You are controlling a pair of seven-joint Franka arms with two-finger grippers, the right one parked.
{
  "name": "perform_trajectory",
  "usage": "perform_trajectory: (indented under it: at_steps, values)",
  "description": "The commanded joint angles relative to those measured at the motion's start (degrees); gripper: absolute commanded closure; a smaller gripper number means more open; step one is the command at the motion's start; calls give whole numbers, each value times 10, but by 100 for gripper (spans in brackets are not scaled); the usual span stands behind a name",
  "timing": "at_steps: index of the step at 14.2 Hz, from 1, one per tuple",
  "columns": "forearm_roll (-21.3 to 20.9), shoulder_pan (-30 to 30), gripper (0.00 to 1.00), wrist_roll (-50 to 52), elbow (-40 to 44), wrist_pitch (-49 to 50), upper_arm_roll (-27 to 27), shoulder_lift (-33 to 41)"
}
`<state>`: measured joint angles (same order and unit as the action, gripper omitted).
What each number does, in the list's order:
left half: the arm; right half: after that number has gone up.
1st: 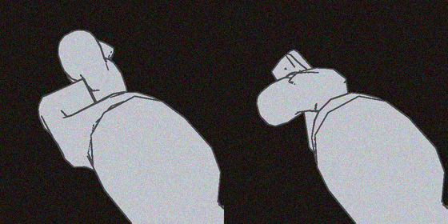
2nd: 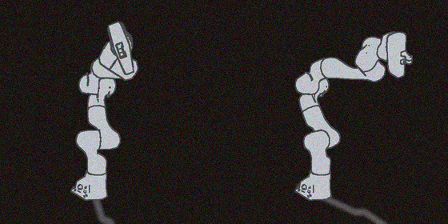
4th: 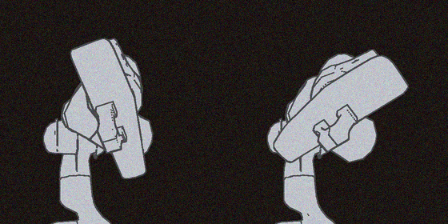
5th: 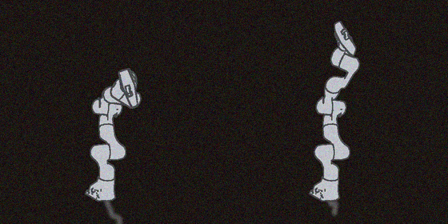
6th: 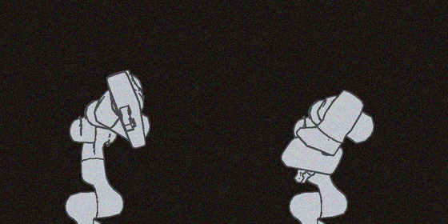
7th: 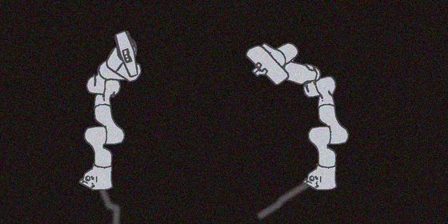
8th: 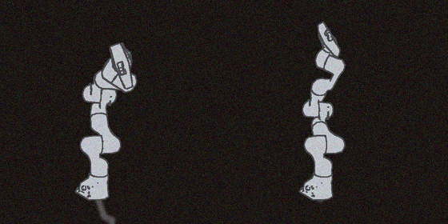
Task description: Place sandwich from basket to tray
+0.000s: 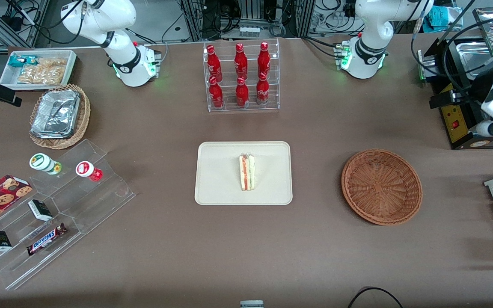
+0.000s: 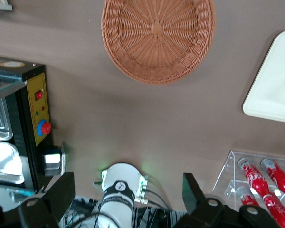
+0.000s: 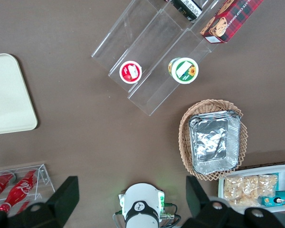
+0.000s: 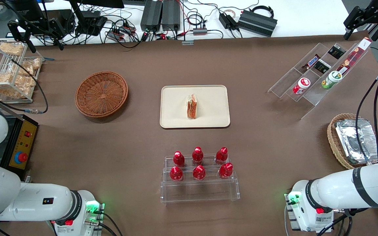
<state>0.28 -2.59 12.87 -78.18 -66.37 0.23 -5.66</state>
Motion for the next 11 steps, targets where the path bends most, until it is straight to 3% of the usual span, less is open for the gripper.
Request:
perform_trajectory:
  at_steps: [1,11]
  values:
    - [-19,0,0,-5,-101,-57,0,78]
    - [-15,-8,0,4,-84,-58,6,71]
